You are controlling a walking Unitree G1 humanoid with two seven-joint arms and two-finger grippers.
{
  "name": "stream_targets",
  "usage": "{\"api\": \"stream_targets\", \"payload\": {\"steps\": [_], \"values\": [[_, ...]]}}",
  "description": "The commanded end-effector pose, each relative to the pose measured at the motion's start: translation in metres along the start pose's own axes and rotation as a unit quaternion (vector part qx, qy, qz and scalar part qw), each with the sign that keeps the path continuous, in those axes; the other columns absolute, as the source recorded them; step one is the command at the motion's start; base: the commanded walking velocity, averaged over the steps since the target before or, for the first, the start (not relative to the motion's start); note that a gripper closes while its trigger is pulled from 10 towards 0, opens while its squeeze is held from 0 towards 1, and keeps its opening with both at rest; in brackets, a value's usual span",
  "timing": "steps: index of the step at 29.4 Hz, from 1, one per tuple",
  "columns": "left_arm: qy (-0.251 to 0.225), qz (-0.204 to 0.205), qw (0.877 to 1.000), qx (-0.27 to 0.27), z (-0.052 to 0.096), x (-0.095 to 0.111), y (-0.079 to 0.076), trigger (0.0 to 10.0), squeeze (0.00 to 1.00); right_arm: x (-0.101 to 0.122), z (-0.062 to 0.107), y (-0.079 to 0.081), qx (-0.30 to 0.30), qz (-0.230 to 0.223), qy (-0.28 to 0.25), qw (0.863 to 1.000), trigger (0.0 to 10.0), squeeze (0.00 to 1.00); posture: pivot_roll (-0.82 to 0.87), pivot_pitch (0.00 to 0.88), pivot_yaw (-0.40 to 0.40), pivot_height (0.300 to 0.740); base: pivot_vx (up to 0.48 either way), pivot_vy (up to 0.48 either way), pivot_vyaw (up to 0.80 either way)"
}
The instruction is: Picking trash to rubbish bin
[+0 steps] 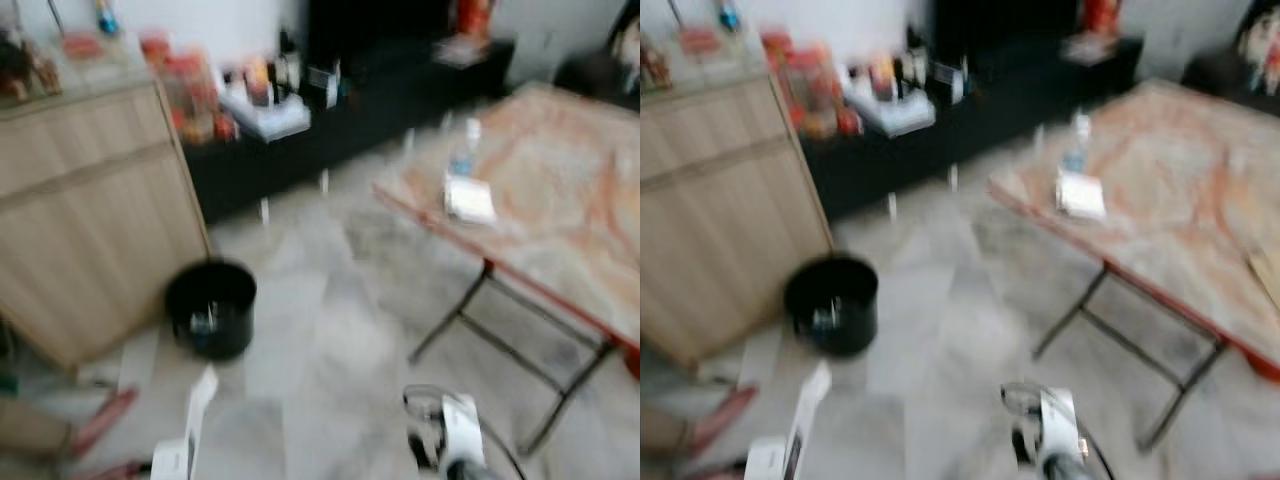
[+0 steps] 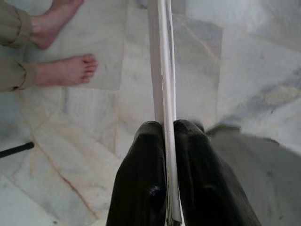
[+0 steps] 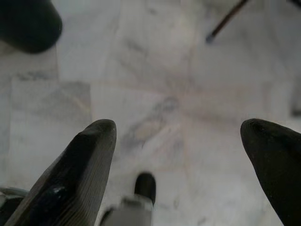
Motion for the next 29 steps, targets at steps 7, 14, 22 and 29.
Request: {"api": "stream_targets", "payload": {"steps": [7, 14, 22, 29], "values": [[-0.001, 0.0, 1.0, 0.012, 0.0, 0.0, 0.01, 10.0, 0.0, -0.001, -0.001, 0.008, 0.009, 0.006, 0.0, 1.0, 10.0, 0.0, 0.06, 0.065, -0.046, 0.74, 0.462, 0.0, 0.46], [-0.003, -0.001, 1.0, 0.011, 0.0, 0.001, 0.01, 10.0, 0.0, -0.002, -0.001, 0.01, 0.013, -0.004, 0.0, 1.0, 10.0, 0.0, 0.07, 0.064, -0.045, 0.74, 0.457, 0.0, 0.31], [-0.005, -0.002, 1.0, 0.011, 0.0, 0.002, 0.009, 10.0, 0.0, -0.003, -0.001, 0.011, 0.016, 0.01, 0.0, 1.0, 10.0, 0.0, 0.07, 0.065, -0.045, 0.74, 0.452, 0.0, 0.38], [-0.042, -0.023, 0.999, -0.002, -0.002, 0.02, 0.0, 10.0, 0.0, -0.001, -0.001, 0.012, 0.017, -0.003, -0.002, 1.0, 10.0, 0.0, 0.08, 0.068, -0.044, 0.74, 0.447, 0.0, 0.0]]}}
Point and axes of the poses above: a point about 5 cm out from each wrist's last joint towards the gripper, its own z axis pointing back from the gripper into the wrist, its own x axis along the axis of the wrist's last joint, y = z × x, the point moved 5 cm from there along -z, pointing out of the wrist towards the gripper, and after that the axes turned 1 degree about -z, right-handed, at the moved point
